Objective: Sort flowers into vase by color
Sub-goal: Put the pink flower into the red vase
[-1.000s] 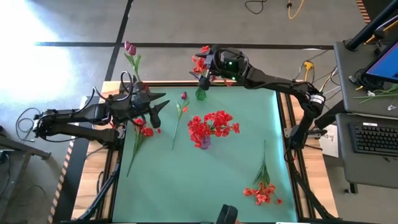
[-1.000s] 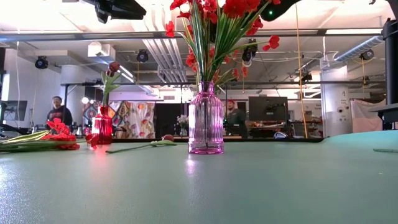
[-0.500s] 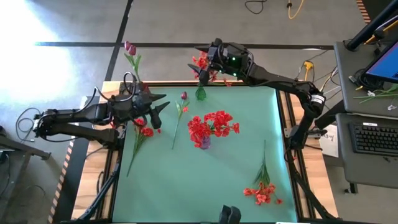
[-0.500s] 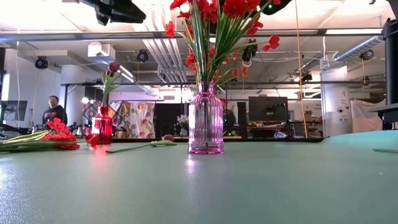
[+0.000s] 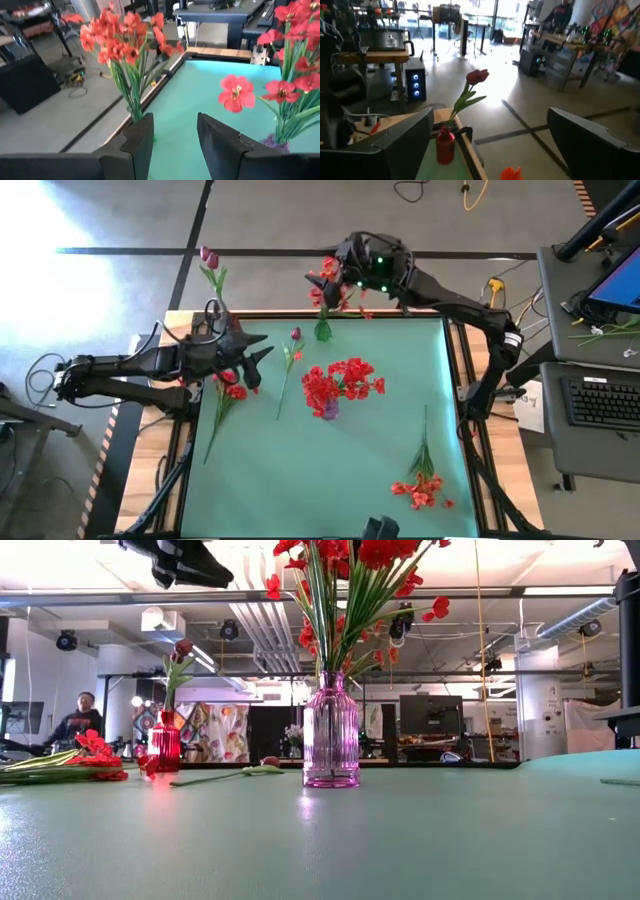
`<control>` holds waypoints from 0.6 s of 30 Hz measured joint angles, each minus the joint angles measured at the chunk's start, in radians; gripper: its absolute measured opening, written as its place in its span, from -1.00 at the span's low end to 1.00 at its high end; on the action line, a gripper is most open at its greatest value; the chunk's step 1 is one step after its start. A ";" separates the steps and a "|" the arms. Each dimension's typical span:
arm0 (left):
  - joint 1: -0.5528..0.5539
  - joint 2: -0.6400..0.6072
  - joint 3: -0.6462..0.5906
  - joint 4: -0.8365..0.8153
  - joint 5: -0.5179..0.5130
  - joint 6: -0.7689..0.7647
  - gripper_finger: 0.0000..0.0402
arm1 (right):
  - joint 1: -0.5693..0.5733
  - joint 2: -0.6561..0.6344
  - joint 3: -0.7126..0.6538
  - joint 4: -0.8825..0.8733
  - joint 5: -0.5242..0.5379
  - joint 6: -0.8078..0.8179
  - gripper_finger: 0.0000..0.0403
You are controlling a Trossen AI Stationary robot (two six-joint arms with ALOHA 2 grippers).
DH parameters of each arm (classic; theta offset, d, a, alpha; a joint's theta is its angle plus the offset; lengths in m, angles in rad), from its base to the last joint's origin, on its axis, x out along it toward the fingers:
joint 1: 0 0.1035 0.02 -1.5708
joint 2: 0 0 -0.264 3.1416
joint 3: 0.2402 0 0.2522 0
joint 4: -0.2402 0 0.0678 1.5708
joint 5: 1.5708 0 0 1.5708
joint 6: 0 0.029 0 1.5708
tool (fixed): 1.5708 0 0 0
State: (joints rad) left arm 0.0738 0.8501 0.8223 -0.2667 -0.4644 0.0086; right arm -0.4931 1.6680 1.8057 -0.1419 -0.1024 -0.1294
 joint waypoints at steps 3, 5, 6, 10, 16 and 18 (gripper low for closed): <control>0.000 0.003 0.000 -0.029 0.000 -0.034 -0.31 | 0.000 0.000 0.100 -0.147 0.033 0.005 0.89; 0.000 0.007 0.000 -0.049 0.000 -0.056 -0.31 | 0.000 0.000 0.170 -0.247 0.120 0.007 0.89; 0.000 0.009 0.000 -0.055 0.000 -0.066 -0.31 | 0.000 -0.002 0.204 -0.298 0.179 0.009 0.89; 0.000 0.017 0.000 -0.079 0.001 -0.116 -0.31 | -0.006 -0.003 0.321 -0.535 0.383 0.056 0.89; 0.000 0.037 0.000 -0.123 0.003 -0.200 -0.31 | -0.001 -0.016 0.443 -0.893 0.391 0.155 0.89; 0.000 0.049 0.000 -0.134 0.003 -0.245 -0.31 | -0.002 -0.016 0.456 -0.998 0.393 0.190 0.89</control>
State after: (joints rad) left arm 0.0738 0.8990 0.8219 -0.4005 -0.4615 -0.2367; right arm -0.4946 1.6516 2.2621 -1.1397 0.2903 0.0611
